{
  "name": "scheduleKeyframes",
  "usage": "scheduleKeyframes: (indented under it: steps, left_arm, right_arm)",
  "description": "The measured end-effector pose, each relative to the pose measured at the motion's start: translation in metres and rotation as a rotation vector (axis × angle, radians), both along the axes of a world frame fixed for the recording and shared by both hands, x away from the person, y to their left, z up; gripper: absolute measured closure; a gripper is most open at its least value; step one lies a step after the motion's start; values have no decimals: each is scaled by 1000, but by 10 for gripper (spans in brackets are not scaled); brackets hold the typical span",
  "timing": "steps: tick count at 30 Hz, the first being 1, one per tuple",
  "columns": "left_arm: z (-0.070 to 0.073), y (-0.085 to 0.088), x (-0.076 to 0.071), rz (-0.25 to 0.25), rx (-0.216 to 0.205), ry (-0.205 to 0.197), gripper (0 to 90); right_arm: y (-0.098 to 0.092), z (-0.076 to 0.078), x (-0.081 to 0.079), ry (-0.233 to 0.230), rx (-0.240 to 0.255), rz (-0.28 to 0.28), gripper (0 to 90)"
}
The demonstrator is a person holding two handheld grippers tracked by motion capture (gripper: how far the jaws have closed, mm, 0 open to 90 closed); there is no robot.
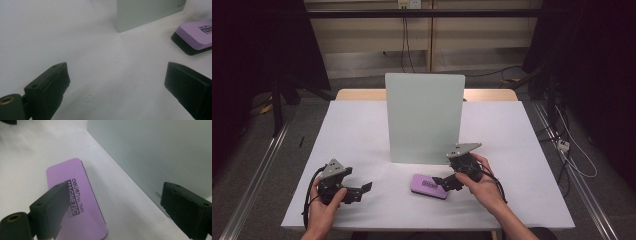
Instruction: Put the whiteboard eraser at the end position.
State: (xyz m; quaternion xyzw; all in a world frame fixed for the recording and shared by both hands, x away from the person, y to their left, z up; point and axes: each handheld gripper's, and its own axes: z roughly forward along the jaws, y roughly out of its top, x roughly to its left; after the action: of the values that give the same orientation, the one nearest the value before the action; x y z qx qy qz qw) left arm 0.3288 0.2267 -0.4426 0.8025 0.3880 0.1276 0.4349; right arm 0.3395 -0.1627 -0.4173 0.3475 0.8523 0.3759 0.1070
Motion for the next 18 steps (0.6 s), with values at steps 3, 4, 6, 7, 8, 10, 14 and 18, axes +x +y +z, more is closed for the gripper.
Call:
scheduleKeyframes:
  steps: [3, 4, 6, 7, 8, 10, 14, 18]
  left_arm:
    - [0, -1, 1, -4, 4, 4, 55]
    - [0, -1, 2, -8, 4, 5, 54]
    - [0, -2, 2, -7, 1, 6, 55]
    - [0, -3, 2, -8, -1, 4, 55]
    - [1, -3, 3, -11, 4, 3, 54]
    - [0, -3, 3, -13, -1, 1, 54]
    - [1, -3, 3, -8, 0, 4, 54]
    - [0, -3, 2, 4, -3, 1, 54]
  right_arm:
    - [-7, 2, -4, -27, 22, -43, 84]
    - [-9, 2, -6, -36, 28, -57, 85]
    - [-16, 2, -9, -41, 32, -111, 84]
    - [-18, 2, -11, -48, 35, -122, 94]
    - [-21, 2, -12, -55, 34, -126, 100]
    - [-27, 1, -15, -66, 31, -140, 89]
    - [-39, -2, -19, -77, 44, -183, 85]
    - [-51, -5, -22, -83, 58, -225, 83]
